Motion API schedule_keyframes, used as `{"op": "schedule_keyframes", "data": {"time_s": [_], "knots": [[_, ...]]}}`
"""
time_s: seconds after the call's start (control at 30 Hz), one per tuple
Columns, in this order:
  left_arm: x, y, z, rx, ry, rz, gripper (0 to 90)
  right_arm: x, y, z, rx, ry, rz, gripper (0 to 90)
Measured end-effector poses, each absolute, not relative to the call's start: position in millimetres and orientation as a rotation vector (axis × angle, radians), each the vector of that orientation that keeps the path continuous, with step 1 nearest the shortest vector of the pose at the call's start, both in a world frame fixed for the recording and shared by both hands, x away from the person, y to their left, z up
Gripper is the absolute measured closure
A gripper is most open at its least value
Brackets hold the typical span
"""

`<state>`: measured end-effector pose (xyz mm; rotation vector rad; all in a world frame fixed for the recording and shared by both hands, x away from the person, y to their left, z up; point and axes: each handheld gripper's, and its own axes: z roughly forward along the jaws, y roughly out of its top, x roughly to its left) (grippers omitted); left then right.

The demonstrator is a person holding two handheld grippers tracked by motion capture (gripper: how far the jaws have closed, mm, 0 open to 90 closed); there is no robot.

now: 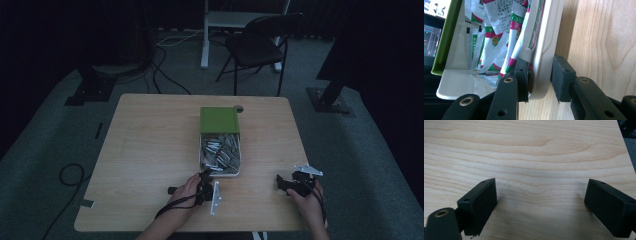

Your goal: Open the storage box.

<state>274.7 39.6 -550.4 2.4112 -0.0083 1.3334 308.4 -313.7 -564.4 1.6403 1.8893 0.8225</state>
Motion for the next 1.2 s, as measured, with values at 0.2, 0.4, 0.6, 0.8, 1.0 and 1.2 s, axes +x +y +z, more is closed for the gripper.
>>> {"op": "schedule_keyframes", "data": {"time_s": [0.2, 0.4, 0.6, 0.8, 1.0, 1.2], "knots": [[276, 42, -549, 2.393, 0.041, 1.287, 64.7, 308, -314, -564, 1.640, 1.889, 0.823, 10.5], [273, 46, -543, 2.356, 0.056, 1.249, 58.3, 308, -314, -564, 1.640, 1.890, 0.822, 10.5], [267, 51, -533, 2.329, 0.087, 1.201, 55.5, 308, -314, -564, 1.640, 1.889, 0.823, 10.5], [259, 59, -524, 2.289, 0.154, 1.092, 54.4, 308, -314, -564, 1.640, 1.889, 0.823, 10.5], [257, 71, -516, 2.253, 0.227, 1.029, 54.5, 308, -314, -564, 1.640, 1.890, 0.822, 10.5], [256, 87, -511, 2.223, 0.294, 0.977, 54.5, 308, -314, -564, 1.640, 1.890, 0.822, 10.5]]}}
